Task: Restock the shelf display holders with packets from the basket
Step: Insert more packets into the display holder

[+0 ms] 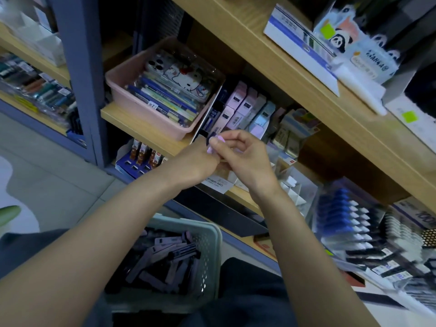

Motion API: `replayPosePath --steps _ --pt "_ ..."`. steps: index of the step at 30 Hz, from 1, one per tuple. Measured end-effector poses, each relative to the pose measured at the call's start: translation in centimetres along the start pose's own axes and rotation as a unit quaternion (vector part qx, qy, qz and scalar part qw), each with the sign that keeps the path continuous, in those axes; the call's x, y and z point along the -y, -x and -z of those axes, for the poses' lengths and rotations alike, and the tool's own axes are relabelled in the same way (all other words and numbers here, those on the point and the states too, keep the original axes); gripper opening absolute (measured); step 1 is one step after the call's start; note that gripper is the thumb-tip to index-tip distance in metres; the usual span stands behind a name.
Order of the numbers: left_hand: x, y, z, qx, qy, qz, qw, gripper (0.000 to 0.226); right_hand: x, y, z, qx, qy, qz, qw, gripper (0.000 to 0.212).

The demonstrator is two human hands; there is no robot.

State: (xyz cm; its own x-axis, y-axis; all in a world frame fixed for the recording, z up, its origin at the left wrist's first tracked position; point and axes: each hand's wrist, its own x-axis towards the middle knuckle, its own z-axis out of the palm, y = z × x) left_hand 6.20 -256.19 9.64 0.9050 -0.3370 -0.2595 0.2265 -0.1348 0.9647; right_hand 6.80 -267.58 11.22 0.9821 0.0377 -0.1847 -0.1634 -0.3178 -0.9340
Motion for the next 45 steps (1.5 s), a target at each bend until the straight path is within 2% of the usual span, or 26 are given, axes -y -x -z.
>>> replayPosePath --steps 2,5,8,12,19,26,29,33,35,37,39,40,42,45 --pt "0.2 -0.3 -0.2 -0.011 -0.001 0.009 1.000 0.020 -0.1 -0.2 0.4 -0.020 0.009 -0.001 1.000 0.015" --pt "0.6 -0.9 -0.1 -0.084 0.052 0.048 0.994 0.014 0.0 -0.8 1.6 -0.104 -0.032 0.021 0.994 0.006" --pt "1.0 -1.3 0.0 -0.147 0.068 0.039 0.986 0.026 -0.4 -1.4 2.8 -0.202 -0.018 0.086 0.976 0.009" --pt "1.2 -1.2 0.2 -0.165 0.085 0.020 0.982 0.024 -1.0 -2.4 3.6 -0.287 -0.007 0.123 0.950 0.012" --pt "1.0 -0.9 0.6 -0.179 0.086 0.022 0.980 0.036 -2.1 -3.6 4.4 -0.271 0.169 0.170 0.932 0.014" --pt "1.1 -0.7 1.0 -0.178 0.071 0.019 0.981 0.037 -3.7 -4.3 4.8 -0.228 0.331 0.161 0.901 0.013" --pt "0.9 -0.6 1.0 -0.173 0.076 0.025 0.982 0.036 -4.0 -4.1 4.8 -0.253 0.346 0.139 0.893 0.017" --pt "0.7 -0.4 1.0 -0.152 0.087 0.020 0.984 0.034 -4.2 -4.0 4.5 -0.271 0.325 0.138 0.895 0.038" --pt "0.7 -0.4 0.9 -0.141 0.076 0.016 0.987 0.032 -4.2 -3.9 4.4 -0.282 0.362 0.139 0.878 0.040" --pt "0.9 -0.6 0.8 -0.131 0.059 0.025 0.989 0.031 -3.7 -3.6 4.1 -0.295 0.373 0.152 0.866 0.033" --pt "1.1 -0.8 0.8 -0.109 0.041 0.038 0.992 0.030 -2.7 -3.1 3.6 -0.267 0.327 0.177 0.889 0.017" --pt "1.2 -0.8 0.7 -0.094 0.016 0.037 0.995 0.027 -2.2 -2.8 3.2 -0.225 0.292 0.186 0.911 0.010" --pt "1.6 -0.6 0.6 -0.062 -0.055 0.017 0.996 0.015 -1.6 -1.8 2.7 -0.105 0.267 0.175 0.942 0.017" --pt "2.1 -0.4 0.5 -0.055 -0.128 0.000 0.990 0.015 -2.1 0.0 2.2 0.059 0.304 0.134 0.941 0.021"
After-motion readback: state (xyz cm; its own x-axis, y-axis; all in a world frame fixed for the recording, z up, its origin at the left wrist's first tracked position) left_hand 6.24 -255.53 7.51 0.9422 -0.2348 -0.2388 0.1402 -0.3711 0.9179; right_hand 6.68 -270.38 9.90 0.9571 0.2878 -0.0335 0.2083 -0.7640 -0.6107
